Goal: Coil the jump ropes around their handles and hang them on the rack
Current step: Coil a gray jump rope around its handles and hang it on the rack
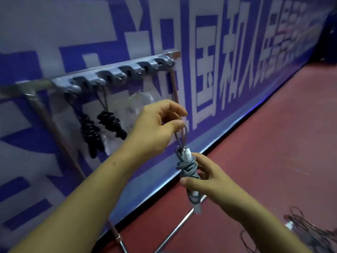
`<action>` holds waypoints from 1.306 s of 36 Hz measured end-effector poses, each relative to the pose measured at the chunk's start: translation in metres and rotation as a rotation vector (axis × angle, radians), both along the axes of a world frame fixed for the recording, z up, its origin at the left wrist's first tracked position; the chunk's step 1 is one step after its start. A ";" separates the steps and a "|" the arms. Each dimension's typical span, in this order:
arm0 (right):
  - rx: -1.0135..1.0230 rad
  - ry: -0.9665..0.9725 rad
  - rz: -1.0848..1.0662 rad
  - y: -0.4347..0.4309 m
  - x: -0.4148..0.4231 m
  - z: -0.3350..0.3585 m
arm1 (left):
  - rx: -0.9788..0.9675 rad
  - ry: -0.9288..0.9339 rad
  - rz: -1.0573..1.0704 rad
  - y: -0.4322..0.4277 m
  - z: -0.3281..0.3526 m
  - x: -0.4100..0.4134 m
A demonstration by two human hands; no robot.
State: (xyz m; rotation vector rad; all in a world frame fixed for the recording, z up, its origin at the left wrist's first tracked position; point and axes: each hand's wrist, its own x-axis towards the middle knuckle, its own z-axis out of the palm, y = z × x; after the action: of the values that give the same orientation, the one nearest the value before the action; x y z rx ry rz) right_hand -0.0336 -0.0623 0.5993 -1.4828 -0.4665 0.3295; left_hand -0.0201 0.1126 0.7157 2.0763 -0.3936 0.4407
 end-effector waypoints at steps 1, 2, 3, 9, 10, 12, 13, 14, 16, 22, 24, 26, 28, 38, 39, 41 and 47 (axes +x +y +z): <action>-0.018 -0.024 0.009 0.012 0.003 0.010 | 0.035 -0.008 0.025 0.011 0.012 -0.006; -0.033 -0.052 0.021 0.026 0.005 0.021 | 0.068 -0.015 0.056 0.025 0.024 -0.011; -0.056 -0.091 0.026 0.040 0.010 0.032 | 0.091 -0.020 0.085 0.039 0.035 -0.014; -0.155 -0.211 0.088 0.114 0.041 0.078 | 0.161 -0.026 0.245 0.102 0.091 -0.004; -0.151 -0.200 0.092 0.125 0.048 0.085 | 0.173 -0.026 0.270 0.111 0.098 0.003; -0.143 -0.171 0.093 0.139 0.062 0.094 | 0.202 -0.027 0.316 0.125 0.106 0.019; -0.143 -0.148 0.090 0.146 0.070 0.098 | 0.223 -0.031 0.341 0.132 0.109 0.029; -0.140 -0.125 0.084 0.150 0.078 0.101 | 0.241 -0.031 0.363 0.137 0.112 0.039; -0.143 -0.098 0.059 0.156 0.095 0.103 | 0.269 -0.024 0.392 0.146 0.116 0.057; -0.172 -0.119 0.006 0.180 0.157 0.110 | 0.441 -0.088 0.463 0.167 0.117 0.121; -0.184 -0.126 0.002 0.187 0.172 0.110 | 0.483 -0.088 0.472 0.173 0.115 0.136; -0.193 -0.127 0.002 0.195 0.185 0.109 | 0.495 -0.074 0.470 0.178 0.114 0.149; -0.187 -0.120 0.000 0.199 0.194 0.107 | 0.484 -0.063 0.459 0.182 0.114 0.157; -0.148 -0.084 -0.007 0.210 0.207 0.101 | 0.441 -0.072 0.437 0.184 0.114 0.165; -0.139 -0.084 -0.006 0.210 0.207 0.101 | 0.426 -0.072 0.434 0.184 0.116 0.165; -0.137 -0.096 0.000 0.209 0.204 0.104 | 0.412 -0.076 0.424 0.183 0.117 0.163; -0.202 -0.088 -0.038 0.207 0.197 0.112 | 0.475 -0.092 0.420 0.175 0.118 0.166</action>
State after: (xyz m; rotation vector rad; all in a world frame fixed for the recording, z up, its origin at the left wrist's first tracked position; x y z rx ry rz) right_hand 0.1636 0.1448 0.7108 -1.7059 -0.4855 0.2882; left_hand 0.1457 0.2877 0.8335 2.6200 -0.1136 0.7505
